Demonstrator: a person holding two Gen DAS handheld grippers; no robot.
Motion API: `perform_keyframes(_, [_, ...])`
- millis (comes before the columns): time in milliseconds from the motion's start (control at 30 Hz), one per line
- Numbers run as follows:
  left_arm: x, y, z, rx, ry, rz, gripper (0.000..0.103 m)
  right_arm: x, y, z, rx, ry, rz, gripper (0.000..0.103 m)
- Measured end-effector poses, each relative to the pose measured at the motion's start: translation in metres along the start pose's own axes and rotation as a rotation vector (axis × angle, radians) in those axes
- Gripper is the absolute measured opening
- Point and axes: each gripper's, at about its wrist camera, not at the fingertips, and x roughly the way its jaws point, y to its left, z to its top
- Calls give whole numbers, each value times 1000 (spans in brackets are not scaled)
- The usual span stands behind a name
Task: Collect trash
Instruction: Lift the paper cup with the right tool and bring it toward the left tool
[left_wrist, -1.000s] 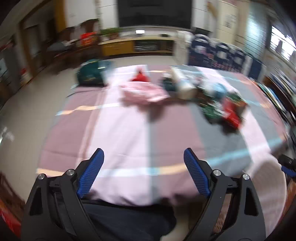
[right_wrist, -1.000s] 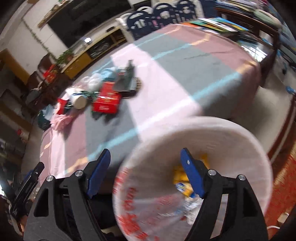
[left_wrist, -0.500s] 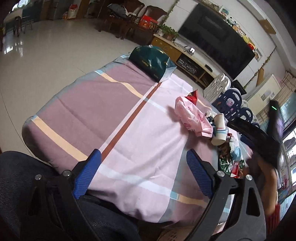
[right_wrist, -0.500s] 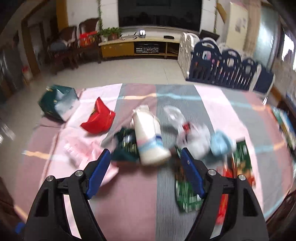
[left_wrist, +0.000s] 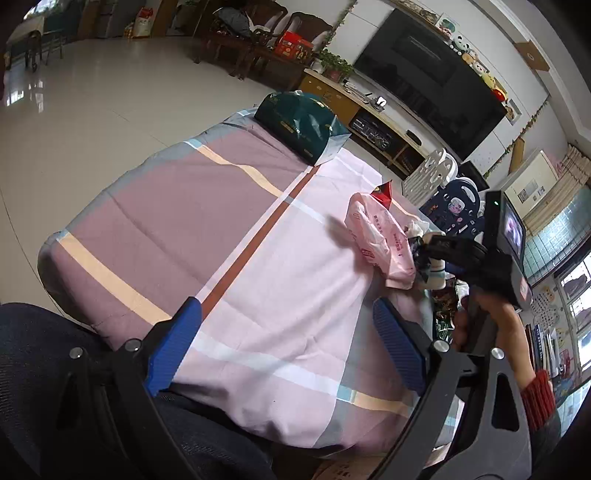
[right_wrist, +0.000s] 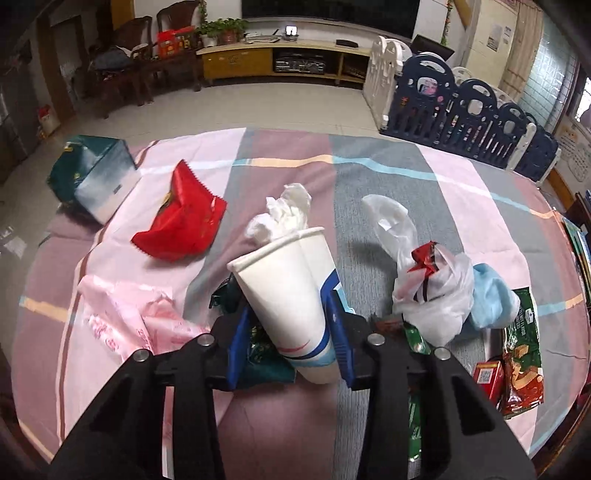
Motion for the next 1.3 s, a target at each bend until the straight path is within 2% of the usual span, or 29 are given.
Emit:
perform_keyframes(333, [0,6,1,-45,13,-10,93,-48,-11,-57,75,42,236,39])
perform_keyframes(500, [0,7,0,-53,14,-9,93,-63,-17,-84,168,92,394,39])
perform_keyframes(600, [1,8,0,-61,15,-10,93,-63,-19,-98,264,134,541,39])
perform_keyframes(700, [2,8,1,-62,16,-7,93,-59,-15,-106,313,171,633,39])
perform_keyframes(900, [3,7,0,-54,16,-4,93,-59,-14,-113,331,175,675,39])
perform_keyframes(1000, [3,7,0,-56,17,-5,93,-58,-22,-116,341,179,632,39])
perform_keyframes(1133, [3,7,0,-57,18,-5,93,-57,-37,-124,379,179,658,39])
perform_keyframes(1300, [3,6,0,-56,18,-4,94,-61,-48,-127,398,167,636,39])
